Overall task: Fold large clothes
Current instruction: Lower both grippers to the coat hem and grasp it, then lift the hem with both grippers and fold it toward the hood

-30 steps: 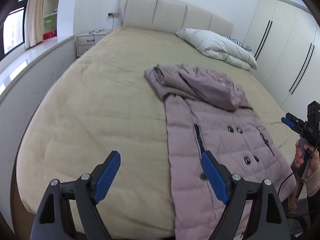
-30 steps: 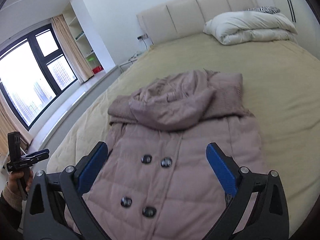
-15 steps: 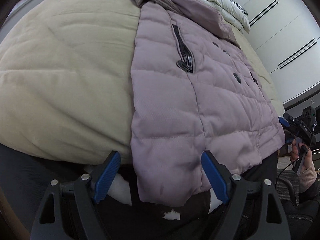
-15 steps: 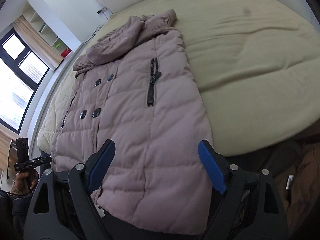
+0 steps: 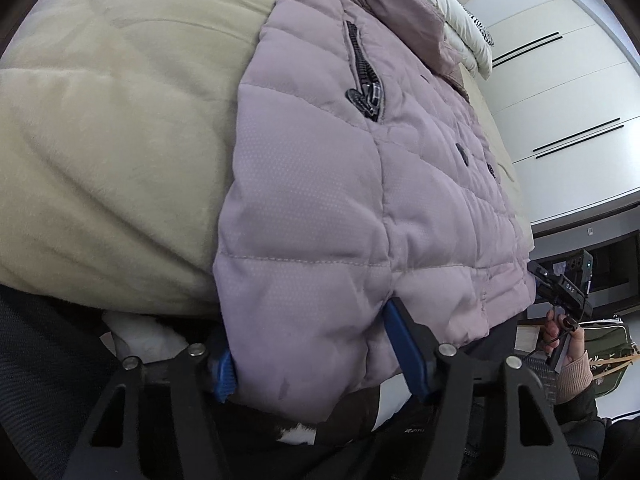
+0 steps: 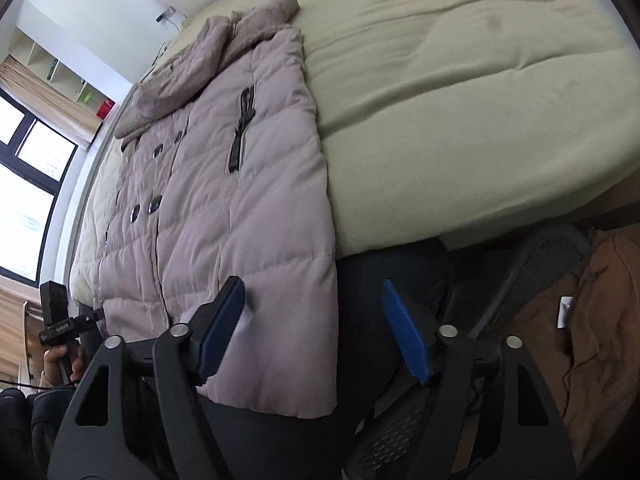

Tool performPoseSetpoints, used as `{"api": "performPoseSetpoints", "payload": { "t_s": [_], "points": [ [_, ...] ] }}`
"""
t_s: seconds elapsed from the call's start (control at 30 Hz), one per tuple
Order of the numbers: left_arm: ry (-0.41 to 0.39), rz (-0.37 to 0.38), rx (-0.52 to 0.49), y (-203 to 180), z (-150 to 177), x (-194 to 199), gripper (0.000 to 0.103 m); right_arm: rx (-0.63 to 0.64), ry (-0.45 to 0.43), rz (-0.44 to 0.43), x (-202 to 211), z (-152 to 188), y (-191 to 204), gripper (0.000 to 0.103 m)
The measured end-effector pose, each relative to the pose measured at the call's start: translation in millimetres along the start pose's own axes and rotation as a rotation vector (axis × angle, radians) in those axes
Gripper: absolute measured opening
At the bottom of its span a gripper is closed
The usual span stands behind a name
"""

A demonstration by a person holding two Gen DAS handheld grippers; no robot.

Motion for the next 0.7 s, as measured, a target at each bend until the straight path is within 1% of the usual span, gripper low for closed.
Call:
{"api": "performPoseSetpoints", "payload": {
  "t_s": [0.03, 0.07, 0.1, 0.17, 0.27, 0.3, 0.33, 0.37, 0.4, 0.43, 0.47, 0.57, 0.63, 0.7],
  "points": [
    [0.002, 0.004, -0.002, -0.9, 0.7, 0.2, 0.058, -0.008, 0.01, -0.012, -3.1, 2.4, 1.2, 0.058],
    [0.005, 0.006, -0.003, -1.6, 1.2, 0.2, 0.055, -0.009, 0.002, -0.019, -2.6, 2.2, 2.7, 0.056],
    [0.009, 0.007, -0.003, -2.9, 0.9, -0.6, 0.054, -0.007, 0.002, -0.031, -3.2, 2.9, 5.0, 0.046],
    [0.015, 0.007, -0.003, -2.4, 1.3, -0.9, 0.053, -0.003, 0.016, -0.063, -3.0, 5.3, 10.1, 0.038],
    [0.024, 0.011, 0.01, -1.0, 1.0, -3.1, 0.053, 0.027, 0.038, -0.069, -4.2, 10.5, 19.5, 0.036],
    [0.024, 0.015, 0.014, -1.8, 0.8, -3.3, 0.053, 0.03, 0.041, -0.077, -5.1, 11.7, 22.4, 0.033],
    [0.02, 0.014, 0.013, -1.7, 0.3, -3.0, 0.048, 0.028, 0.042, -0.082, -5.7, 12.2, 23.6, 0.033],
    [0.01, 0.007, 0.008, -2.2, -0.6, -1.5, 0.037, 0.023, 0.04, -0.086, -6.7, 12.2, 24.2, 0.03],
    [0.004, 0.004, 0.004, -3.4, -0.4, -0.6, 0.031, 0.02, 0.039, -0.089, -7.4, 12.4, 25.6, 0.026],
    [0.001, 0.001, -0.008, -6.4, -0.3, -0.3, 0.02, 0.022, 0.036, -0.086, -8.7, 12.8, 26.3, 0.025],
    [-0.005, -0.016, -0.028, -9.9, -0.6, 0.0, 0.013, 0.028, 0.034, -0.078, -9.2, 13.4, 28.2, 0.021],
    [-0.014, -0.07, -0.088, -20.2, -0.7, 1.7, 0.008, 0.064, 0.012, -0.047, -6.8, 13.9, 35.5, 0.01],
    [-0.019, -0.088, -0.129, -28.6, 0.2, 5.1, 0.007, 0.085, -0.014, -0.035, -0.7, 12.4, 41.5, 0.008],
    [-0.03, -0.085, -0.16, -37.0, 0.7, 14.7, 0.007, 0.089, -0.044, -0.043, 9.3, 10.9, 47.5, 0.007]
  ]
}}
Point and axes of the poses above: each gripper's, at about its wrist camera, not at the fingertips, and x roughly against the way its jaws point, y to its left, z to its underside, the point moved 9 cm from there along -x, roughly the way its jaws point, and after that the axes turned 5 degrees about z, right-handed, at the moved point
